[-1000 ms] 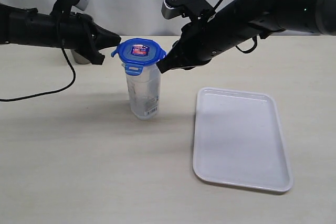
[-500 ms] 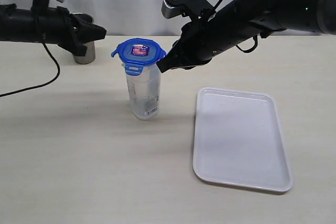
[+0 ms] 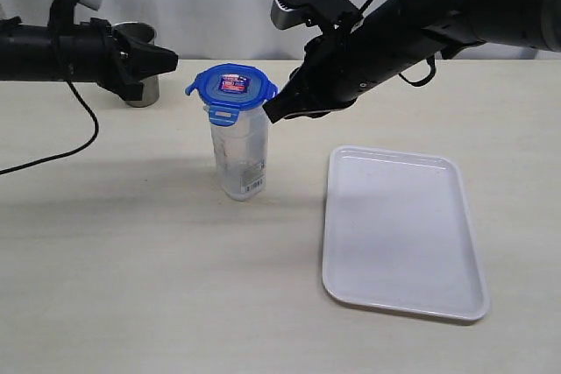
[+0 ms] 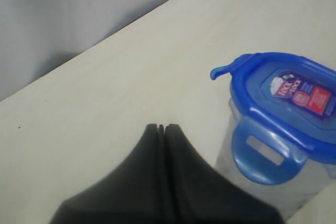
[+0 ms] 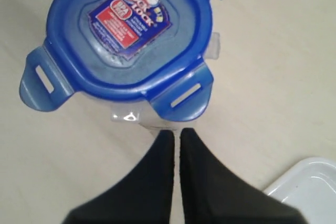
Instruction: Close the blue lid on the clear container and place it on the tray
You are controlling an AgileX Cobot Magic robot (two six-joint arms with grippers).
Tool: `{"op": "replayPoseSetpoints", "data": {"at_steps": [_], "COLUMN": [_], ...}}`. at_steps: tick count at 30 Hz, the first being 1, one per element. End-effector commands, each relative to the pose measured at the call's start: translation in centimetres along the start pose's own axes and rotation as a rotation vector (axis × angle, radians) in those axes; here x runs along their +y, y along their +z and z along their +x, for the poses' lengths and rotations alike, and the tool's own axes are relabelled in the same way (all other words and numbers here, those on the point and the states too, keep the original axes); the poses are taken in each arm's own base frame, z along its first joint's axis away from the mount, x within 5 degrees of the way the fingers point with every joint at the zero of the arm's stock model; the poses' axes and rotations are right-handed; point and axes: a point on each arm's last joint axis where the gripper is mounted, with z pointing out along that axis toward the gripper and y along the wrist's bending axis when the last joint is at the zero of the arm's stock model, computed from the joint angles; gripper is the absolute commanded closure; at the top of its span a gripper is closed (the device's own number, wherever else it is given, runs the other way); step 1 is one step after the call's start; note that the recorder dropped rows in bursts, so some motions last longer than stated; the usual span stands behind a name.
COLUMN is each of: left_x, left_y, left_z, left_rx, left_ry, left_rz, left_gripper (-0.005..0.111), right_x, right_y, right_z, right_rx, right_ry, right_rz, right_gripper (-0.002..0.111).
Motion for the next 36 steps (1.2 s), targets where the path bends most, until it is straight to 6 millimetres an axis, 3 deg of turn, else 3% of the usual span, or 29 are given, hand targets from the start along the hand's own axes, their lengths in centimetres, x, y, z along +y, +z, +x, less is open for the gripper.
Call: {"op": "replayPoseSetpoints", "data": {"at_steps": [1,11,36], "left_x": [-1.2,-1.9,-2.8], "left_y": [1.7,2.5,2.4], "left_z": [-0.4,-0.8,-0.3], "left_rx": [0.049,0.047,0.07], "left_ry": [0.063,0.07,0.028], "left_rz": [-0.025,-0.008,0.083], "left_gripper": [0.107,0.107,0.107], "right_x": [0.3,1.3,0.8], "right_y": [-0.4,-0.5,-0.4], "right_z": [0.2,0.0,-0.5], "right_rx": [0.029,0.006,-0.042], "right_ry": [0.006,0.002,-0.004], "right_rz": [-0.026,-0.13,-0.075], "right_gripper": [0.104,0.104,0.104]}}
